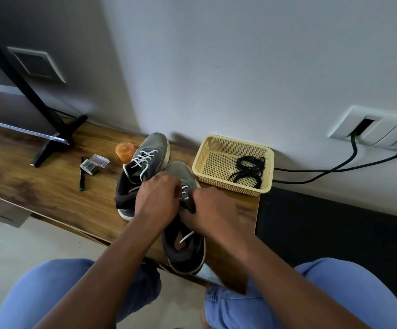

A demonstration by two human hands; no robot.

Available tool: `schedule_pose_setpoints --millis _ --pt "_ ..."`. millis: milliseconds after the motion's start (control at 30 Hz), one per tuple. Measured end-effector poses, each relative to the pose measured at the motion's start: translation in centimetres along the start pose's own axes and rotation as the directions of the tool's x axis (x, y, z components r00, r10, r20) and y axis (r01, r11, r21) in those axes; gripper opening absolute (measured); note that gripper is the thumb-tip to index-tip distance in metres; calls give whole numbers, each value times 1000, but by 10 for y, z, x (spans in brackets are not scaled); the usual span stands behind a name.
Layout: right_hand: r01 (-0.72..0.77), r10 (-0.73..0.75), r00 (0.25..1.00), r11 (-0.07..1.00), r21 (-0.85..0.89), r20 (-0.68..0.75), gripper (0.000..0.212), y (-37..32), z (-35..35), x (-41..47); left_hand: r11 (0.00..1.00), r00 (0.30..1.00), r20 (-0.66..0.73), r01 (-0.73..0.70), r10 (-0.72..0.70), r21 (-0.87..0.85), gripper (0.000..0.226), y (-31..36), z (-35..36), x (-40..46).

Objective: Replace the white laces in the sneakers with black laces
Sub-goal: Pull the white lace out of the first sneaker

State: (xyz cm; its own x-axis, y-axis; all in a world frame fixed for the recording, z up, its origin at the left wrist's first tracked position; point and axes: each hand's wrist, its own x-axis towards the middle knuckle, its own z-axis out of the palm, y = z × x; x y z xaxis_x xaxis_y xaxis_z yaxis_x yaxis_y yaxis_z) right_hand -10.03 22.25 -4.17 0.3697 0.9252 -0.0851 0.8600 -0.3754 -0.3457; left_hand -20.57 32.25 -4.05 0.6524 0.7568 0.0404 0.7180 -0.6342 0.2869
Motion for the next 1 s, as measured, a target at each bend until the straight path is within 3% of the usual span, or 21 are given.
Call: schedule_pose_setpoints --millis 167,267,333,433,567,633,800,900,1000 --pt "-110 110 994 993 38 3 23 5 -10 4 974 979 -85 169 -184 -153 10 -16 -9 5" --pt "-135 134 991 990 42 25 24 9 -13 5 968 966 -97 231 -240 -93 10 -19 -14 5" --pt "-134 133 991 990 35 31 25 8 -13 3 980 979 -54 195 -197 -49 14 -15 -17 3" --pt "-127 126 992 992 20 17 27 3 -12 1 993 1000 17 10 -8 -117 40 -8 -21 2" --pt "-85 85 995 996 -7 -53 35 1 -10 -1 994 989 124 -84 76 63 31 0 -14 -1" --pt "-77 76 995 997 -7 -66 36 1 -10 -2 990 994 88 -79 69 115 27 -2 -6 -1" --pt "-104 104 993 995 1 -52 27 1 -10 -3 999 996 -75 -46 47 16 18 -6 -6 2" --pt "-142 142 989 990 7 -30 33 4 -10 -2 993 970 -214 103 -114 -64 12 -14 -24 8" --pt "-138 138 990 990 -9 -12 39 5 -8 0 961 924 -274 275 -268 -13 11 -26 -35 9"
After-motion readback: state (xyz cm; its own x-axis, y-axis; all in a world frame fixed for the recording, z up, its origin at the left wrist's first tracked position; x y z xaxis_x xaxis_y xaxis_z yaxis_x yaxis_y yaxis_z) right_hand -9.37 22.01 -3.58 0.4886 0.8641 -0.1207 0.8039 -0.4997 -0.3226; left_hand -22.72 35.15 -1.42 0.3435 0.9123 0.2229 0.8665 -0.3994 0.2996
